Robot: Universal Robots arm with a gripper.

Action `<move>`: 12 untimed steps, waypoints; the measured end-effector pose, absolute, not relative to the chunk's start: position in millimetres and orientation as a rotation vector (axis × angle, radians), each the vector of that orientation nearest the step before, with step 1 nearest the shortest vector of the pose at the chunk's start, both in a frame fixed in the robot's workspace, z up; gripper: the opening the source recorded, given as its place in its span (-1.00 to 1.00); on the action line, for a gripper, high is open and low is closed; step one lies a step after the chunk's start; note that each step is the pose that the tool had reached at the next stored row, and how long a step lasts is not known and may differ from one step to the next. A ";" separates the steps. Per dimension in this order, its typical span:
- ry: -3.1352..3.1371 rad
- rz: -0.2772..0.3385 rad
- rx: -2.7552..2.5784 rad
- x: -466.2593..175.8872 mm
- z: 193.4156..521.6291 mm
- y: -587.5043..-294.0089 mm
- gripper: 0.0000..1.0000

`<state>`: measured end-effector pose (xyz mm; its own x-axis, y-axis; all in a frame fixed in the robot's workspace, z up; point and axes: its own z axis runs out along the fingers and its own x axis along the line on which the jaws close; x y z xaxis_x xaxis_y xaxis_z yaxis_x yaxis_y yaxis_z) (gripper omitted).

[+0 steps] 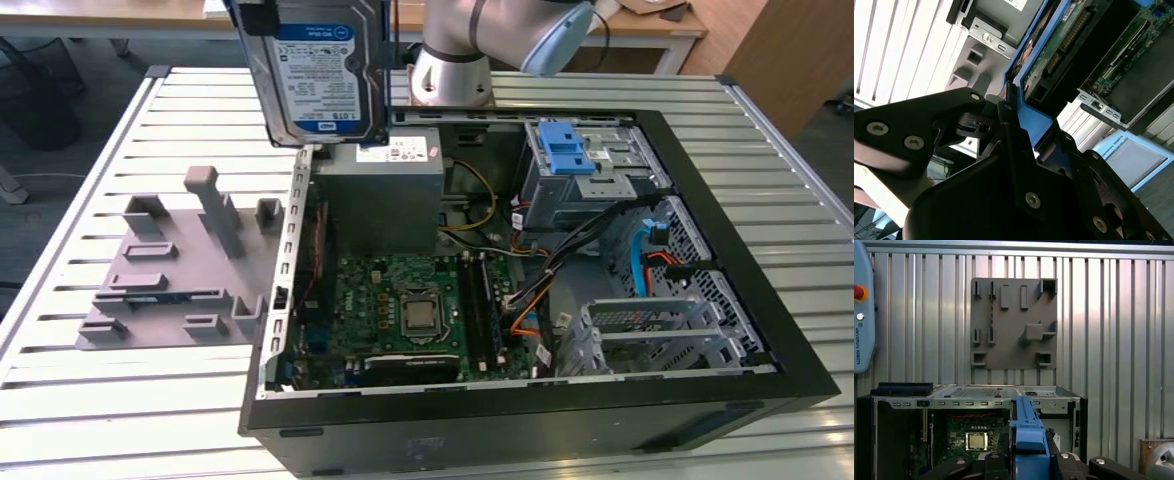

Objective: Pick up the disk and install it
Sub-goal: 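Pick up the disk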

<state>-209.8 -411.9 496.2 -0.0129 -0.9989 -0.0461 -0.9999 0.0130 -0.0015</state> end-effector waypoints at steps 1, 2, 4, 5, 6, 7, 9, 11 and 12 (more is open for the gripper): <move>2.212 0.049 -2.183 -209.4 496.2 -412.2 -0.27; 2.211 0.049 -2.183 -208.9 496.2 -412.5 -0.27; 2.211 0.049 -2.183 -207.9 496.2 -413.1 -0.27; 2.211 0.049 -2.183 -207.5 496.2 -413.4 -0.27; 2.211 0.049 -2.183 -207.0 496.2 -413.6 -0.27; 2.212 0.049 -2.183 -206.5 496.2 -413.9 -0.27; 2.212 0.049 -2.183 -205.5 496.2 -414.5 -0.27; 2.212 0.049 -2.183 -204.1 496.2 -415.1 -0.27; 2.212 0.049 -2.183 -203.3 496.2 -415.5 -0.27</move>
